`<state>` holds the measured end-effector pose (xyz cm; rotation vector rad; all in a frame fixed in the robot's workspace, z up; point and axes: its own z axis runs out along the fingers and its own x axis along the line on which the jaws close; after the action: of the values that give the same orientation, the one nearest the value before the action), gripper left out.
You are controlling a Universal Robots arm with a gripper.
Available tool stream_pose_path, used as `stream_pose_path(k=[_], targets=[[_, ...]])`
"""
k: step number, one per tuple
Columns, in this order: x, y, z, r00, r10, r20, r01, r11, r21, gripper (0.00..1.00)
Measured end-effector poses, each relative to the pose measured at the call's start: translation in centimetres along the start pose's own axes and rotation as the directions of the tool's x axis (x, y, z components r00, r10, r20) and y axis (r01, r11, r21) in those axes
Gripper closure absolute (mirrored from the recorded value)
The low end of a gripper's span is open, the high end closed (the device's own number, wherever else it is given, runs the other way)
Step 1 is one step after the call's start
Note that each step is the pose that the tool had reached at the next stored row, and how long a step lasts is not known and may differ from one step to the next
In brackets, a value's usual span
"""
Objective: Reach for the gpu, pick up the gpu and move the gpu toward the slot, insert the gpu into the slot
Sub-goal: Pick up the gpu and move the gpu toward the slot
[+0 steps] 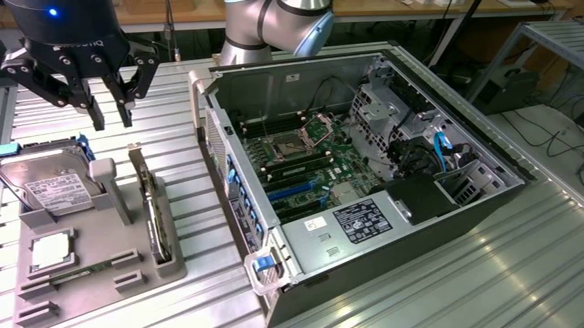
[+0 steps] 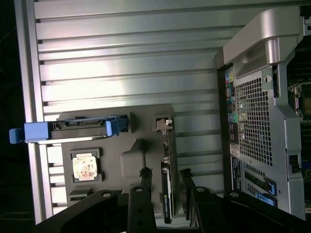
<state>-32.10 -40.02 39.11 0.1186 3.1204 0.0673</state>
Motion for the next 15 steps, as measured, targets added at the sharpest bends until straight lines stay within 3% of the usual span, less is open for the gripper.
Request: stream_pose_path(k=[15], targets=[[-0.1,-1.66,-0.05,1.0,-0.004,-0.0001,0.004,1.0,0.0011,0.64]])
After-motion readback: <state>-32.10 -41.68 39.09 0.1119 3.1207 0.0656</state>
